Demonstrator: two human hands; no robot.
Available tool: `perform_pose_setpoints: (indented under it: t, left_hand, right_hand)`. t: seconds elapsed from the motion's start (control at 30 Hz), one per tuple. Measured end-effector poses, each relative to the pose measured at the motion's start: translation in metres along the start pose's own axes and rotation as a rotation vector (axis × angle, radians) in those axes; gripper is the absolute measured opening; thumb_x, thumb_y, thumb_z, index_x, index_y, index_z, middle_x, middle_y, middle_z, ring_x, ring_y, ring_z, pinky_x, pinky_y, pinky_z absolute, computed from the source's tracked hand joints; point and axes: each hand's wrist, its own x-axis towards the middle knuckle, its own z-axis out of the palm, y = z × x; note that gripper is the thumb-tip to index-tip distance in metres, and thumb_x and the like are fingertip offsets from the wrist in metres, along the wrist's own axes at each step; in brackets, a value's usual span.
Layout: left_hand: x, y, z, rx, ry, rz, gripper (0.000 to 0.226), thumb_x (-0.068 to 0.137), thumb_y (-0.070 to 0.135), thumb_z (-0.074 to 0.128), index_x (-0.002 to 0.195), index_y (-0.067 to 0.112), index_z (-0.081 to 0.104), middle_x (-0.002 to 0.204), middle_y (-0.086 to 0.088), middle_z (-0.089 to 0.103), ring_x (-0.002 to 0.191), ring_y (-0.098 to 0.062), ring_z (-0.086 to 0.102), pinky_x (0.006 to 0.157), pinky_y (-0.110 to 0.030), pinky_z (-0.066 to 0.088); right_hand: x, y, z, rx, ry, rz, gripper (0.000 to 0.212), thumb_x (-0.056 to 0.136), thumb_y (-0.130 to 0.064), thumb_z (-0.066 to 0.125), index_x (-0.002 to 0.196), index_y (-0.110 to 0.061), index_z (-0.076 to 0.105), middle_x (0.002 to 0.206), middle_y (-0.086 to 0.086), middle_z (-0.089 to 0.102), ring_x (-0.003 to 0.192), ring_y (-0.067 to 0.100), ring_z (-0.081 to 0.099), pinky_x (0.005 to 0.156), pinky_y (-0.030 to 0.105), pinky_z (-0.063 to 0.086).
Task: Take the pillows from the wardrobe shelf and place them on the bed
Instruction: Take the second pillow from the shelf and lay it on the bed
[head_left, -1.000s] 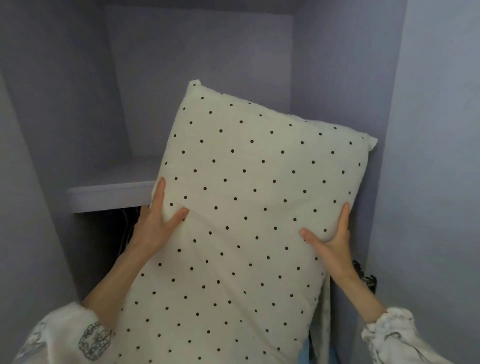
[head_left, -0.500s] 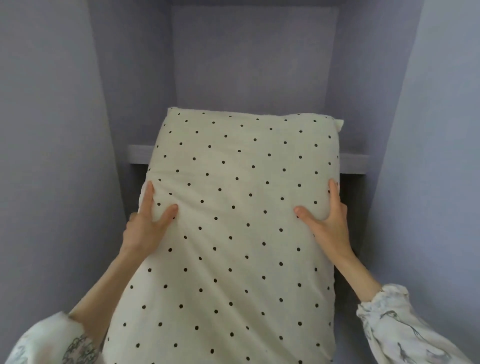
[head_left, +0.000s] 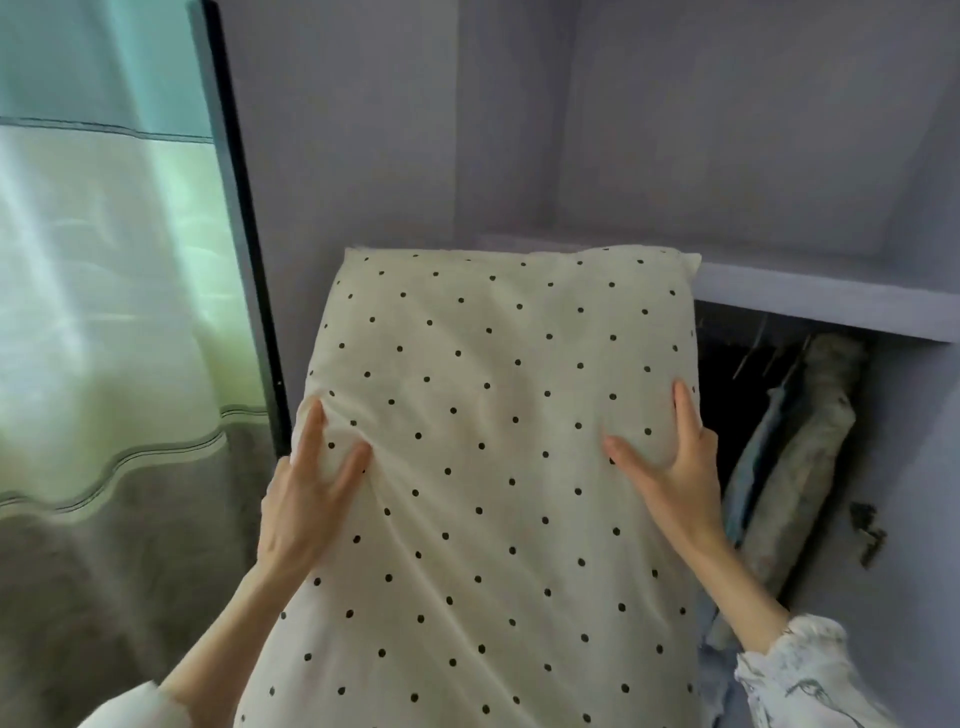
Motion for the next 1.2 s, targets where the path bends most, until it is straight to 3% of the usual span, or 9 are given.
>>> perform_pose_setpoints:
  t: [0.1, 0.27, 0.37, 0.5, 0.63, 0.77, 0.9, 1.03, 1.2]
  left_hand:
    - [-0.022, -0.033, -0.052, 0.067, 0.134, -0.02, 0.071, 0.073, 0.065, 0.045, 0.135, 0.06, 0.011, 0.129, 0.004, 0.054, 0.11, -0.028, 0.051, 0.081, -0.04, 0.035]
    - [-0.044, -0.089, -0.147, 0.142, 0.322, -0.119, 0.074, 0.07, 0.069, 0.046, 0.135, 0.063, 0.01, 0.133, -0.002, 0.051, 0.111, -0.023, 0.051, 0.086, -0.04, 0.036]
    - [-0.052, -0.125, -0.201, 0.195, 0.418, -0.175, 0.074, 0.072, 0.068, 0.048, 0.135, 0.063, 0.009, 0.138, -0.005, 0.048, 0.115, -0.027, 0.049, 0.089, -0.044, 0.038]
    - [-0.054, -0.173, -0.268, 0.239, 0.537, -0.23, 0.074, 0.073, 0.063, 0.051, 0.136, 0.061, 0.012, 0.144, -0.002, 0.043, 0.122, -0.029, 0.046, 0.094, -0.045, 0.038]
    - [-0.051, -0.217, -0.33, 0.285, 0.616, -0.262, 0.074, 0.077, 0.06, 0.057, 0.137, 0.059, 0.013, 0.149, 0.002, 0.035, 0.13, -0.025, 0.039, 0.103, -0.045, 0.034]
    - [-0.053, -0.254, -0.383, 0.309, 0.705, -0.354, 0.071, 0.078, 0.058, 0.057, 0.134, 0.063, 0.012, 0.148, 0.003, 0.036, 0.13, -0.021, 0.037, 0.103, -0.041, 0.031]
    - [-0.059, -0.283, -0.427, 0.336, 0.807, -0.444, 0.072, 0.073, 0.064, 0.053, 0.13, 0.068, 0.009, 0.142, 0.002, 0.041, 0.123, -0.014, 0.039, 0.099, -0.038, 0.033]
    - [-0.063, -0.311, -0.467, 0.411, 0.908, -0.545, 0.072, 0.075, 0.067, 0.053, 0.13, 0.068, 0.007, 0.142, -0.003, 0.042, 0.126, -0.023, 0.04, 0.099, -0.044, 0.034]
    - [-0.054, -0.345, -0.518, 0.52, 1.086, -0.62, 0.073, 0.069, 0.078, 0.047, 0.131, 0.067, 0.009, 0.144, -0.004, 0.041, 0.127, -0.028, 0.041, 0.098, -0.046, 0.036]
  right_hand:
    - [-0.021, -0.017, 0.045, 0.09, -0.085, -0.051, 0.096, 0.06, -0.065, 0.069, 0.136, -0.059, 0.01, 0.126, -0.014, 0.025, 0.115, 0.003, 0.034, 0.091, 0.022, 0.03]
    - [-0.049, -0.061, 0.135, 0.207, -0.247, -0.149, 0.095, 0.06, -0.067, 0.068, 0.134, -0.062, 0.008, 0.129, -0.02, 0.024, 0.124, 0.003, 0.032, 0.098, 0.023, 0.028]
    - [-0.065, -0.091, 0.195, 0.257, -0.378, -0.228, 0.094, 0.062, -0.068, 0.065, 0.133, -0.064, 0.004, 0.138, -0.031, 0.02, 0.136, -0.001, 0.02, 0.106, 0.028, 0.024]
    - [-0.092, -0.129, 0.278, 0.322, -0.45, -0.253, 0.094, 0.06, -0.071, 0.063, 0.133, -0.064, 0.005, 0.133, -0.023, 0.023, 0.111, -0.03, 0.02, 0.097, 0.015, 0.022]
    - [-0.115, -0.17, 0.36, 0.388, -0.544, -0.272, 0.093, 0.061, -0.066, 0.066, 0.131, -0.066, 0.006, 0.129, -0.024, 0.025, 0.113, -0.022, 0.028, 0.09, 0.007, 0.023]
    - [-0.133, -0.203, 0.44, 0.439, -0.653, -0.306, 0.093, 0.064, -0.058, 0.07, 0.133, -0.064, 0.007, 0.138, -0.009, 0.026, 0.126, 0.006, 0.032, 0.102, 0.025, 0.032]
    - [-0.155, -0.235, 0.524, 0.488, -0.74, -0.372, 0.094, 0.062, -0.062, 0.066, 0.133, -0.064, 0.004, 0.124, -0.015, 0.025, 0.109, -0.008, 0.028, 0.092, 0.017, 0.028]
    - [-0.177, -0.27, 0.609, 0.523, -0.848, -0.432, 0.095, 0.063, -0.059, 0.067, 0.137, -0.056, 0.007, 0.119, -0.012, 0.026, 0.108, 0.005, 0.032, 0.093, 0.03, 0.033]
    - [-0.201, -0.329, 0.719, 0.648, -1.006, -0.515, 0.098, 0.067, -0.046, 0.077, 0.139, -0.051, 0.012, 0.117, -0.006, 0.031, 0.102, 0.0, 0.034, 0.092, 0.028, 0.033]
